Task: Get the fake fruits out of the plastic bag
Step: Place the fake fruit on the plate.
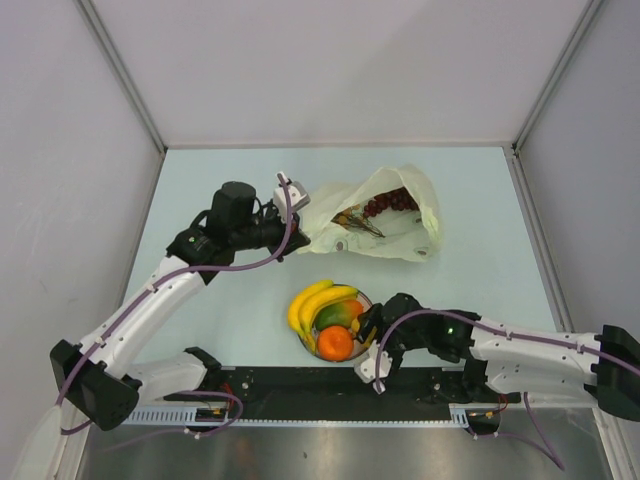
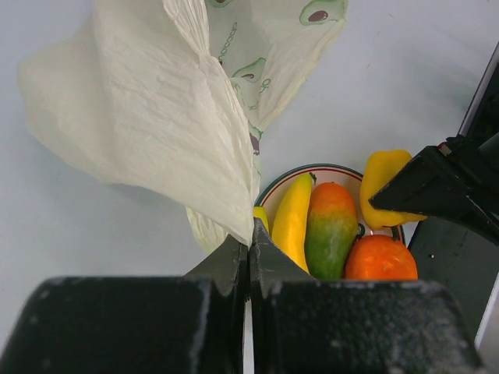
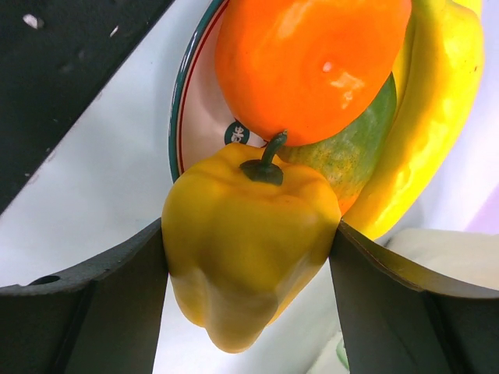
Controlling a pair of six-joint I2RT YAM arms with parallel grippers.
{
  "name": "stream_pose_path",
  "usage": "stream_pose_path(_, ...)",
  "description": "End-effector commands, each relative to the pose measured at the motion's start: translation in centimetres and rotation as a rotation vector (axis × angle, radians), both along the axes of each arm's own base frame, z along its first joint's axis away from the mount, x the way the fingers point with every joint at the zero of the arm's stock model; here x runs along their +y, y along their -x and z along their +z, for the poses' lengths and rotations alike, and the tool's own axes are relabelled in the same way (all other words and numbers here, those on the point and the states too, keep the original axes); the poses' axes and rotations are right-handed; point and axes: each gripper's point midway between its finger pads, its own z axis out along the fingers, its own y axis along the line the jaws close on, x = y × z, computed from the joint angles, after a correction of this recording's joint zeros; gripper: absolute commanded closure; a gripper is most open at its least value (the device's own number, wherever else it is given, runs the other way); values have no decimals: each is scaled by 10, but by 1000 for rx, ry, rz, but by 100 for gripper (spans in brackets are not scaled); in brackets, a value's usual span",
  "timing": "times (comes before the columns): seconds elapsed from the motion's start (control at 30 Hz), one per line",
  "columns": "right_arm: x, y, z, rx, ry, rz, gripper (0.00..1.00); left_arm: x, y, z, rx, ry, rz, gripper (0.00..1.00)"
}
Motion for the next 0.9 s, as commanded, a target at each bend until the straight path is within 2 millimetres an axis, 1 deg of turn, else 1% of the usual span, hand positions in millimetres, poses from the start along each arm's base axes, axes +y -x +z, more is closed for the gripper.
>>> stream_pose_path(0.0,3,-5,1,-93,-14,56,61,-5,-1,10,-2,47,-12,100)
stream_pose_path(0.13,-2,-1,-6,-95,-4,79,60,-6,-1,8,10,51,-13,100)
stream_pose_path(0.2,0,0,-3,-105,-25,88,60,-6,-1,7,14,51,-12,100)
stream_pose_path(0.27,-2,1,-6,-109,-24,94,60,-6,-1,7,15,53,-9,100)
stream_pose_path(0.4,0,1,-6,-134,-50,112,59,-6,-2,6,21,56,-10,100)
stream_pose_path(0.6,3,2,-12,-159,-76,137,54,-8,-3,4,34,59,-6,100)
stream_pose_path(0.67,7,3,-10,-165,-100,149,52,-8,-4,4,36,61,-5,100)
stream_pose_path(0.8,9,3,-12,-172,-117,157,43,-9,-5,4,43,62,-5,100)
stream_pose_path(0.87,8,3,-13,-175,-121,155,41,-9,-5,4,44,62,-4,100)
